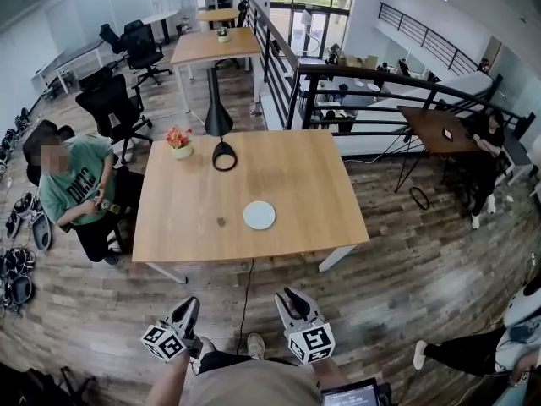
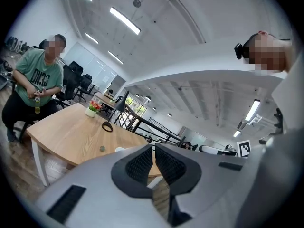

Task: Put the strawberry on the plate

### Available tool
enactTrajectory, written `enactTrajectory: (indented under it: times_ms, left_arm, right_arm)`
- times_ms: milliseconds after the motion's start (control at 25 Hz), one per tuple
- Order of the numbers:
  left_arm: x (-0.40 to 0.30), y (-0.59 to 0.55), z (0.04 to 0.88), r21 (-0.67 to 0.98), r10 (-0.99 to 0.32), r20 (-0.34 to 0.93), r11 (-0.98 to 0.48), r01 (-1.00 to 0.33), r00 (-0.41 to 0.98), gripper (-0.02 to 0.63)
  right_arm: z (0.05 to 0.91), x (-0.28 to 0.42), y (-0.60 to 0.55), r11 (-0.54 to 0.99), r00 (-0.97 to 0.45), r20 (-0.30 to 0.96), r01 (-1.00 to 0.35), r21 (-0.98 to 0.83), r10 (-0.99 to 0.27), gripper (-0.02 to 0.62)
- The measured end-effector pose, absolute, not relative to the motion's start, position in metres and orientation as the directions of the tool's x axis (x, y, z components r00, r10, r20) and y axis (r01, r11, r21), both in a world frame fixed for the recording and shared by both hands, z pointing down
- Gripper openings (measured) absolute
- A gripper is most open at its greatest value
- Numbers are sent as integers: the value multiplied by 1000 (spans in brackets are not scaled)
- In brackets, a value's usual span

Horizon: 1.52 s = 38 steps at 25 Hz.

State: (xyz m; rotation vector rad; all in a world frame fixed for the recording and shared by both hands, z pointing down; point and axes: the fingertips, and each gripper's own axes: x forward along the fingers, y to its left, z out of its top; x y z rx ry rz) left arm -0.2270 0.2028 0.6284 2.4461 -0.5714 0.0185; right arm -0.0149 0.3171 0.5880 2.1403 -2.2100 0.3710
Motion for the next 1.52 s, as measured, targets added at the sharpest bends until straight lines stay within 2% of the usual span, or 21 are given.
enactTrajectory:
  times_ms: [840,1520]
  left_arm:
    - [-251,194,633,572,-511,166,-647,-505,843,5]
    - [-215,154,638,586,-454,167,-669,-458,875,5]
  right_arm:
    - [607,-15,273,135,-167,218,-978,-157,-961,86]
    - [611,13,250,73,-111,246,-985,-157,-963,86]
